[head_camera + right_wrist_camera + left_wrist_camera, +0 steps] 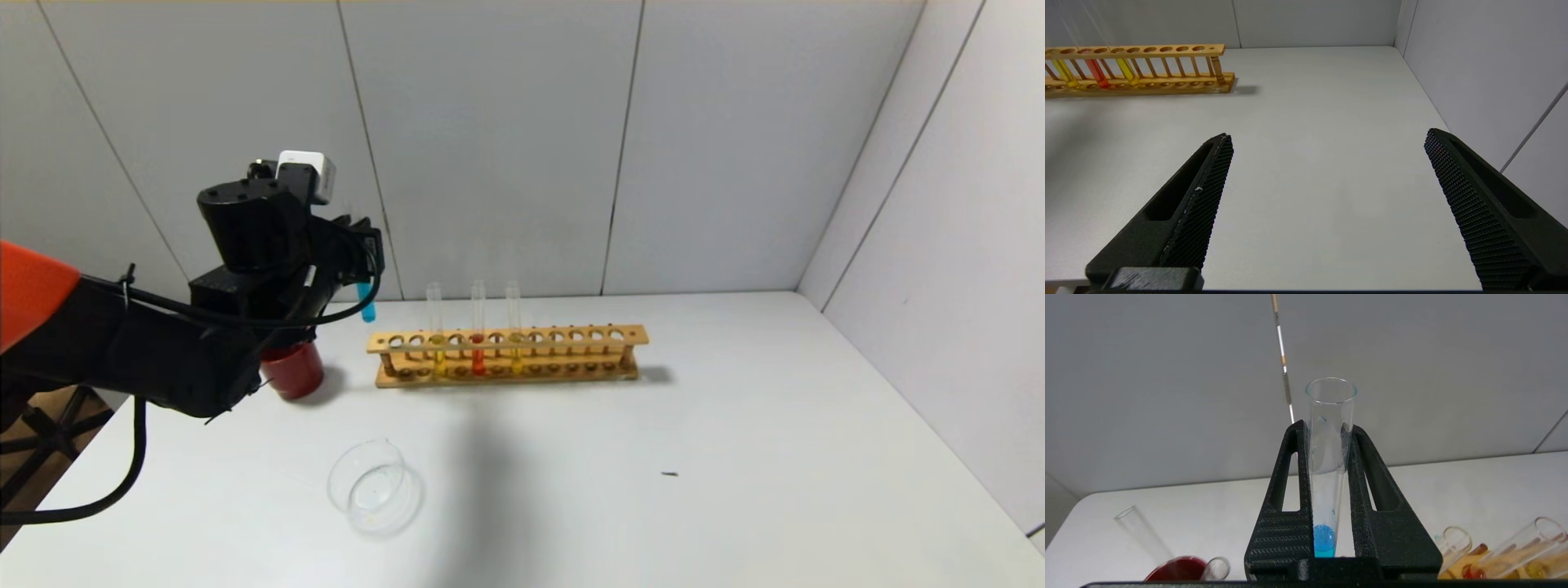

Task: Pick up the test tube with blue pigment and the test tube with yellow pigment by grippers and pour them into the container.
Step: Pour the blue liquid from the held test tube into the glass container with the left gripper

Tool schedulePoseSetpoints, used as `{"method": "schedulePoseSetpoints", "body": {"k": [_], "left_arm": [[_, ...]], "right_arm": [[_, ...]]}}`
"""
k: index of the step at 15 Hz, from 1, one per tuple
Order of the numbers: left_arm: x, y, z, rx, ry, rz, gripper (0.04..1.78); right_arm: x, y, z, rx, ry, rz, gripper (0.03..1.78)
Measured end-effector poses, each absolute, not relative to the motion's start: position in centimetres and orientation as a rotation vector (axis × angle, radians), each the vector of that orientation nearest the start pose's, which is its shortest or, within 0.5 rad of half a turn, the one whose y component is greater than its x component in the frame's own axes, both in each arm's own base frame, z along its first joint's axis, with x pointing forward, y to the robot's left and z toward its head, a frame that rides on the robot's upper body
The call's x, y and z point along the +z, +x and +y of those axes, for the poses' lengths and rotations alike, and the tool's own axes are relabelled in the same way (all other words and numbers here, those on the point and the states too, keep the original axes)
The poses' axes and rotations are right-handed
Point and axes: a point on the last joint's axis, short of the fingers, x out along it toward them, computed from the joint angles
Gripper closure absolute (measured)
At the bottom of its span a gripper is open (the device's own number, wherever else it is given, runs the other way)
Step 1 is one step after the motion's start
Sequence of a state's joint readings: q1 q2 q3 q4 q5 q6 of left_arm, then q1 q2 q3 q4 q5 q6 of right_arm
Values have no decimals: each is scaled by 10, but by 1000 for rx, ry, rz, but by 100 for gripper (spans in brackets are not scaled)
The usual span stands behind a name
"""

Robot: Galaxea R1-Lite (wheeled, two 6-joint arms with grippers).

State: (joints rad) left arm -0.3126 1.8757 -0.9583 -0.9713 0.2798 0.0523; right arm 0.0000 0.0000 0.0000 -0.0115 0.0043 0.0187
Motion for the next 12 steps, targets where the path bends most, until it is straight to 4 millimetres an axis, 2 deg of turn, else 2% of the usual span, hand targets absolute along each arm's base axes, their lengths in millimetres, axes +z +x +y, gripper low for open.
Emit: {"method": "schedulePoseSetpoints", "body": {"k": [5,9,12], "left_arm": [[208,305,-92,-39,102,64,152],[202,269,-81,-53,202,112,152],[193,250,-74,-85,281,150,152]], "right_arm": [[77,-23,0,4,19,-11,10],[77,-23,0,5,19,-11,10],[77,-23,0,4,19,-11,10]]}}
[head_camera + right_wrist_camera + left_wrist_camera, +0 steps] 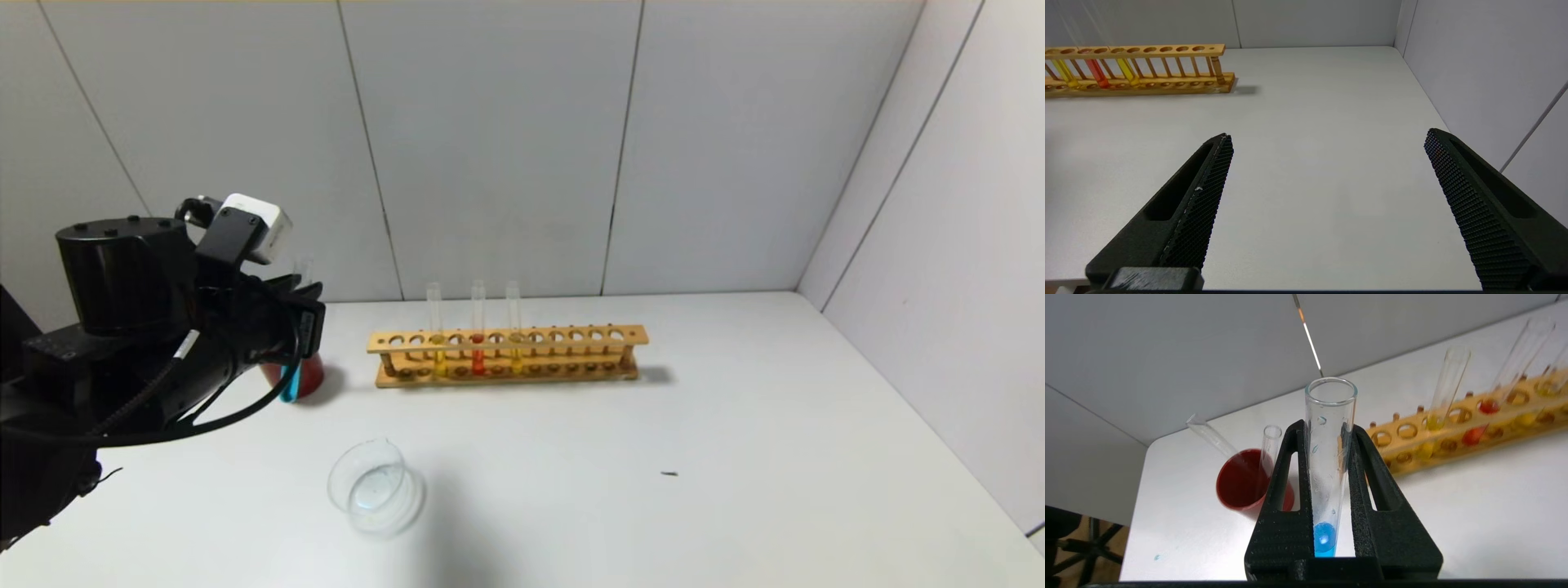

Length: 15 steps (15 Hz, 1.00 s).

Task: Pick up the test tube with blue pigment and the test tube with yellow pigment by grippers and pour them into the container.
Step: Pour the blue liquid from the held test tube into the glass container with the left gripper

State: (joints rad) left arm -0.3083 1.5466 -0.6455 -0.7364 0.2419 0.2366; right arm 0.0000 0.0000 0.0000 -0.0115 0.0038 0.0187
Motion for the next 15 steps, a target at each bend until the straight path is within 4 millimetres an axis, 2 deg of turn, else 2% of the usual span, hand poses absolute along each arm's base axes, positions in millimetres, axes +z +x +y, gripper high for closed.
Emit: {"method": "schedulePoseSetpoints", "body": {"k": [5,15], "left_arm": [[175,234,-67,-107,419,242,152],[145,214,-66,-185,565,516,152]], "right_arm": [[77,-23,0,4,19,-11,10],[77,-23,0,5,19,-11,10]]}}
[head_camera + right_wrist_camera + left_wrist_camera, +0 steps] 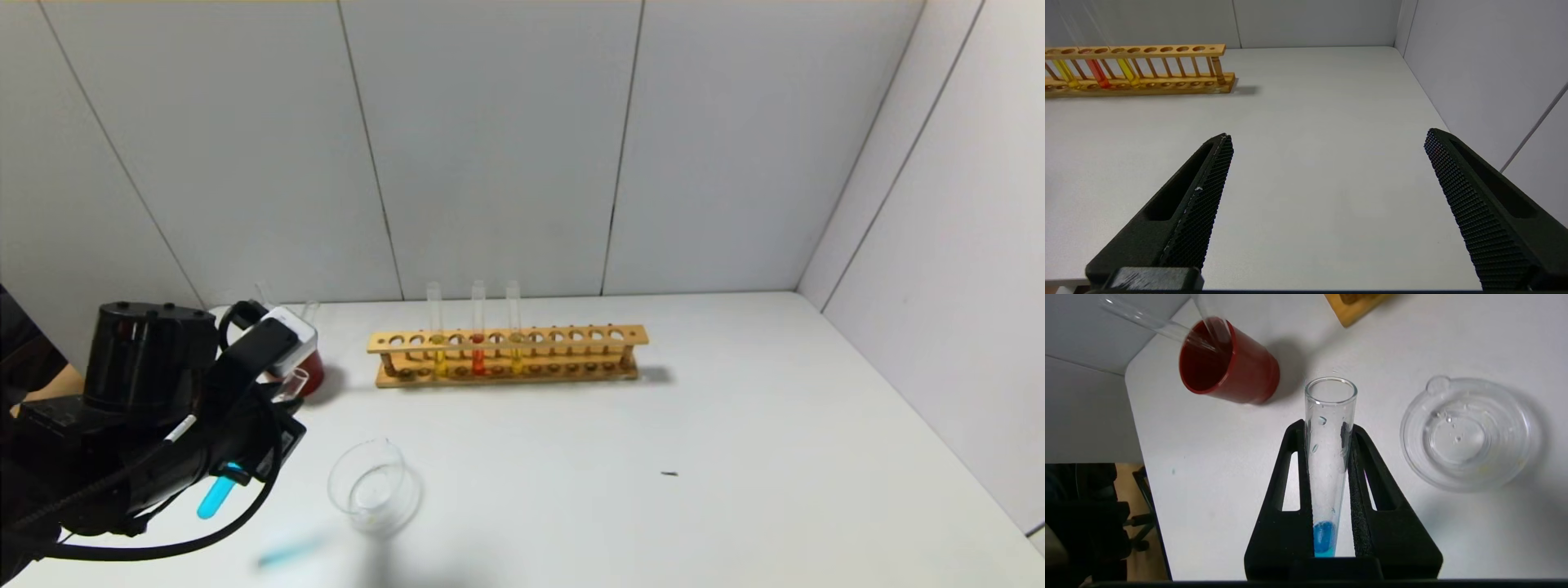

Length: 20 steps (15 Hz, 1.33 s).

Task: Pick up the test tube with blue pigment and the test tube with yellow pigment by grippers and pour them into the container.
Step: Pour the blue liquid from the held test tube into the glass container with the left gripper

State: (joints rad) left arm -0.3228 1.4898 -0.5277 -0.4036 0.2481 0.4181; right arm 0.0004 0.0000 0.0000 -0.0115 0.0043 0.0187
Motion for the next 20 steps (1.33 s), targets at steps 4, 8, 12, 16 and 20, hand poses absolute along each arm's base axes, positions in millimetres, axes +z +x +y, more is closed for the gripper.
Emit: {"method": "schedulePoseSetpoints", "body": {"k": [4,8,12,16,20], "left_arm": [[139,205,-77,-255,616,582,152],[134,200,-85,-307,648,622,152],[128,199,-90,-346,686,694,152],[124,204,-94,-367,709,747,152],[116,210,-98,-383,735,822,152]], "right_arm": [[77,-23,0,4,19,-11,10],[77,-23,0,5,19,-12,10],[77,-23,0,5,18,-11,10],[77,-23,0,5,19,-12,10],[77,-23,0,4,19,-11,10]]}}
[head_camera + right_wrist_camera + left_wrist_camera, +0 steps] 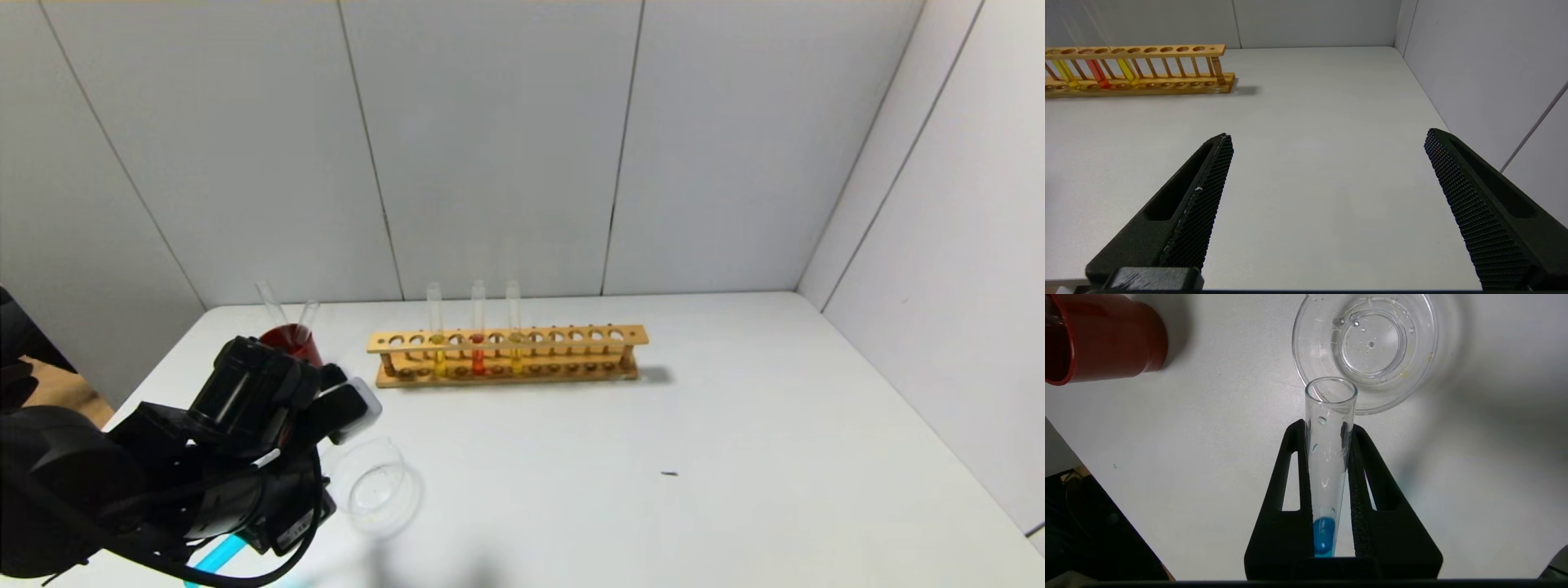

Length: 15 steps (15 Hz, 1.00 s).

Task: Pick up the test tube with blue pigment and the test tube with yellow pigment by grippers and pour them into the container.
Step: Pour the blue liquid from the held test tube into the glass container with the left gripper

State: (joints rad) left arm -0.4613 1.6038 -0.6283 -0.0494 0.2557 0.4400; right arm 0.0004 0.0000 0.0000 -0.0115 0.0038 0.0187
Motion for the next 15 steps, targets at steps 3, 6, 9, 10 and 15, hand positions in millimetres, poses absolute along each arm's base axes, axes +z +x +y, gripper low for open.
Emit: {"method": "schedulePoseSetpoints", "body": {"k": [3,6,9,10,15], "left_arm": [[115,214,-100,-398,759,908,152],[112,217,-101,-401,780,969,152],[110,220,-102,-391,810,1024,152],[110,222,-103,-394,816,1043,152],[114,235,-110,-403,817,1073,152]], "right_arm": [[77,-23,0,4,19,-11,10],[77,-23,0,4,19,-11,10],[77,-23,0,4,19,-11,10],[77,-23,0,5,19,-11,10],[77,-23,0,5,19,-11,10]]}}
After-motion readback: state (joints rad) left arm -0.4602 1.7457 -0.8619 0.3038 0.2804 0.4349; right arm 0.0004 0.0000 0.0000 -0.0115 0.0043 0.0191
